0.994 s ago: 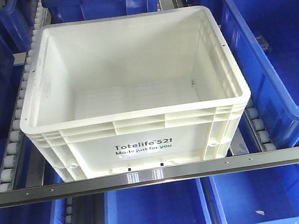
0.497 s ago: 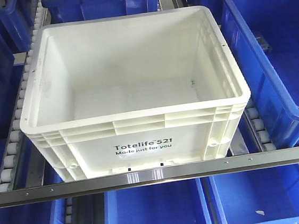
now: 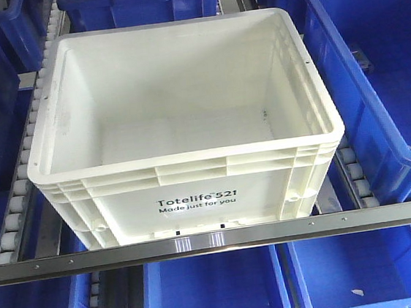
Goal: Move bin from left to right shelf
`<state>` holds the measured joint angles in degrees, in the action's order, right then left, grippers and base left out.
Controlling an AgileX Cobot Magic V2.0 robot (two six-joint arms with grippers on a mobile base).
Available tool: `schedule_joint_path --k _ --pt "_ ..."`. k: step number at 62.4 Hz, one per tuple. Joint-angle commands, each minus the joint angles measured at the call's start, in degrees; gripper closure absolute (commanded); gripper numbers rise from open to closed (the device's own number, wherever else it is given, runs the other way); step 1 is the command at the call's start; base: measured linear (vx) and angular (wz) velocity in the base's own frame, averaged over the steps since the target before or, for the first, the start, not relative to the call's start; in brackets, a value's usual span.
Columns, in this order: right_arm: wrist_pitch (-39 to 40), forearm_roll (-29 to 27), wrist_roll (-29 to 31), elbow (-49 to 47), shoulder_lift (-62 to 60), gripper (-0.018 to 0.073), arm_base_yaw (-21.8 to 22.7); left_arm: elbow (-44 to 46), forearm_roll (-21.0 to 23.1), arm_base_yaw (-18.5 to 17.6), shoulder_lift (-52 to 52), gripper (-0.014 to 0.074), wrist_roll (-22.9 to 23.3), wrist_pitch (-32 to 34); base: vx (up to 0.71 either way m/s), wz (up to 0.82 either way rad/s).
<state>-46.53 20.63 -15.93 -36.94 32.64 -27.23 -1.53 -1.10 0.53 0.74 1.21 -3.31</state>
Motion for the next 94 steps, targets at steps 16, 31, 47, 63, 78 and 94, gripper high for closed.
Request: schedule_joint_path --k 16,31,47,63,78,94 --pt "21.8 -7.8 10.8 10.2 -7.8 0.0568 9.4 1.3 0.0 0.0 0.6 0.0540 0.6 3.9 0.00 0.00" --pt "29.3 -18.2 14.7 25.4 -21.5 0.0568 23.8 1.3 0.0 0.0 0.6 0.0540 0.6 3.9 0.00 0.00" --pt "48.9 -20.6 14.6 37.6 -30.4 0.0568 32.6 1.3 0.0 0.0 0.6 0.0540 0.6 3.9 0.00 0.00" --pt "53.8 -22.3 15.9 39.2 -34.1 0.0568 32.3 1.3 0.0 0.0 0.5 0.0540 0.6 3.9 0.00 0.00" --pt "53.8 -22.3 15.9 39.2 -34.1 0.0568 31.9 1.3 0.0 0.0 0.5 0.0540 0.6 3.9 0.00 0.00" --pt "53.5 -21.4 16.4 39.2 -34.1 0.0568 31.9 1.3 0.0 0.0 0.5 0.0540 0.6 3.9 0.00 0.00"
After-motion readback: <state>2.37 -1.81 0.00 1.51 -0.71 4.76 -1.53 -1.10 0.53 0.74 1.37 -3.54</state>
